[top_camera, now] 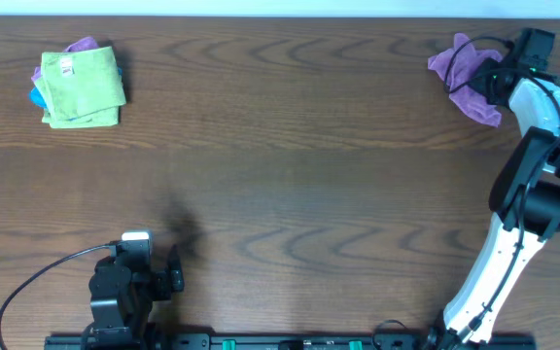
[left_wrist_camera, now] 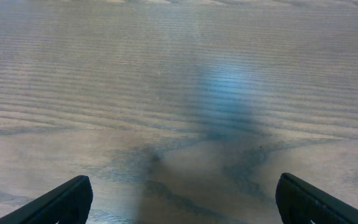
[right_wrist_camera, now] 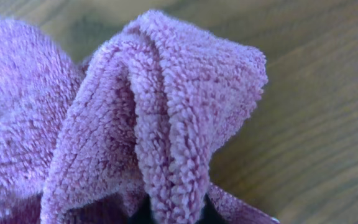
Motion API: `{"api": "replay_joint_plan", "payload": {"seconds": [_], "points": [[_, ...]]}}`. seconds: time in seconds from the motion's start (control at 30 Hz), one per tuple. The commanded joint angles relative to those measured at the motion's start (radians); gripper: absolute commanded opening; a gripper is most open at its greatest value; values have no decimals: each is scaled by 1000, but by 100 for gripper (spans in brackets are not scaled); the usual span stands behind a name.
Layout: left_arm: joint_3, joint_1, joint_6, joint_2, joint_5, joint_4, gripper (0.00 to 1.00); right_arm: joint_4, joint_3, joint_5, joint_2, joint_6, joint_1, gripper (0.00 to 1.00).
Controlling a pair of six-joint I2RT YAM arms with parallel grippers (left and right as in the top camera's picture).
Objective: Fold the cloth
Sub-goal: 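Reach the right gripper to the crumpled purple cloth and grasp it, then lift the purple cloth with the right gripper and drag it toward center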
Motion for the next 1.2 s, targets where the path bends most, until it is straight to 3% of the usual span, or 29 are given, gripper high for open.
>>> {"api": "replay_joint_plan", "payload": {"seconds": [0.0,0.4,0.63,0.8,1.03,1.17], "points": [[-23,-4,10,-6,0,-27,95,-51,9,-51,-76,-32,-1,1],[-23,-4,10,-6,0,-27,95,-573,8,-60,-501,-182,132,1],[-23,-4,10,-6,0,-27,95,-731,8,-140,-633,-188,259,2],[-23,-4,10,-6,0,-27,95,-757,8,-180,-636,-187,406,2],[-23,-4,10,-6,0,-27,95,-539,8,-177,-611,-181,603,8],[-23,-4,10,-6,0,-27,95,-483,8,-164,-507,-177,647,2]]}}
